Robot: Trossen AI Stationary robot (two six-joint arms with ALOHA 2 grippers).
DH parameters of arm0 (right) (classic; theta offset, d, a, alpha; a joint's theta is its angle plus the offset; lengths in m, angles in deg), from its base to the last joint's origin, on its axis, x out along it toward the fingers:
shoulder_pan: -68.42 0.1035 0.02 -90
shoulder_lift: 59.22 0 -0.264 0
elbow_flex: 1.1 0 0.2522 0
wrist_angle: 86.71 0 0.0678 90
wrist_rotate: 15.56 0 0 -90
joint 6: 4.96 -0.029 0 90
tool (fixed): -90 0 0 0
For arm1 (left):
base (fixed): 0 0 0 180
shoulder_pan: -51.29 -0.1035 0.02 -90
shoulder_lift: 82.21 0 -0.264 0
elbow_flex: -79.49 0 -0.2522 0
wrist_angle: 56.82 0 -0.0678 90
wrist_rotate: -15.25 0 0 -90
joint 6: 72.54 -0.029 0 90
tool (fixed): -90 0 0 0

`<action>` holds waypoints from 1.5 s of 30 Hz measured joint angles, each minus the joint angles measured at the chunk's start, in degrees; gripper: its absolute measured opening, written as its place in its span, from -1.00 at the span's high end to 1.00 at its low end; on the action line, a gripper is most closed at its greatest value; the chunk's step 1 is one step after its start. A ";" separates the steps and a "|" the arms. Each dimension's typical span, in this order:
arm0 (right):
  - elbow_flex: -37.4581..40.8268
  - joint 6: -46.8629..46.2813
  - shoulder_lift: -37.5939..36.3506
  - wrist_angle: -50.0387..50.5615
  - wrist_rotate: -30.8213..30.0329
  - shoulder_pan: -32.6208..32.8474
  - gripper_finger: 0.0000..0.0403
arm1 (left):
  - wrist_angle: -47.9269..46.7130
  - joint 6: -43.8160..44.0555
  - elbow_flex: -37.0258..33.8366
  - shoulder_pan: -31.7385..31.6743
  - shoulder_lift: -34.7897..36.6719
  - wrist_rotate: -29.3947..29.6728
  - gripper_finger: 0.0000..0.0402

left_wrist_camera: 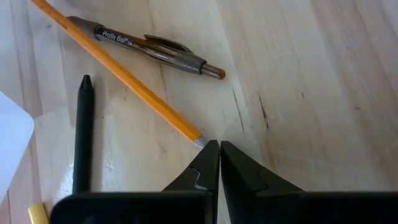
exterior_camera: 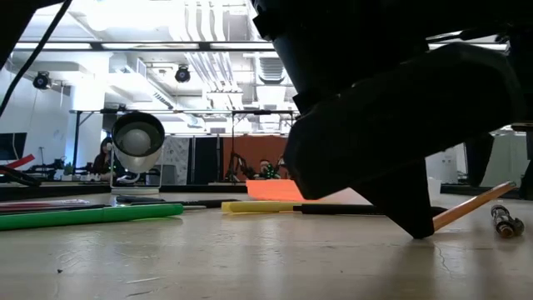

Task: Pick & place school supplies into a supply box
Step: Put the orange pencil into the orange supply box

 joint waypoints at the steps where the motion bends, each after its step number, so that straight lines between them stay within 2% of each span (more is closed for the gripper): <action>1: -0.01 -0.11 0.00 0.08 -0.20 0.00 0.06 | 0.02 0.27 0.00 0.00 0.00 0.00 1.00; 5: 0.01 -0.46 0.00 0.06 -0.13 0.00 0.06 | 0.33 1.06 -0.21 -0.04 0.00 0.01 1.00; 10: 0.01 -3.04 0.04 0.01 4.39 0.00 0.06 | 1.20 1.20 -0.94 -0.09 0.07 -0.14 1.00; 14: 0.01 -5.62 0.07 -1.26 4.52 -0.02 0.06 | 1.44 1.19 -0.94 -0.13 0.07 -0.26 1.00; 24: 0.01 -5.10 0.07 -5.49 4.52 0.00 0.07 | 1.48 1.06 -0.96 -0.17 0.07 -0.48 1.00; 36: 0.95 -1.52 0.07 -8.46 4.14 -0.04 0.38 | 1.90 1.20 -0.96 -0.39 0.04 0.50 1.00; 45: 1.79 -3.44 4.80 -8.12 4.49 0.00 0.42 | 1.99 2.94 -0.98 -0.46 0.02 0.87 1.00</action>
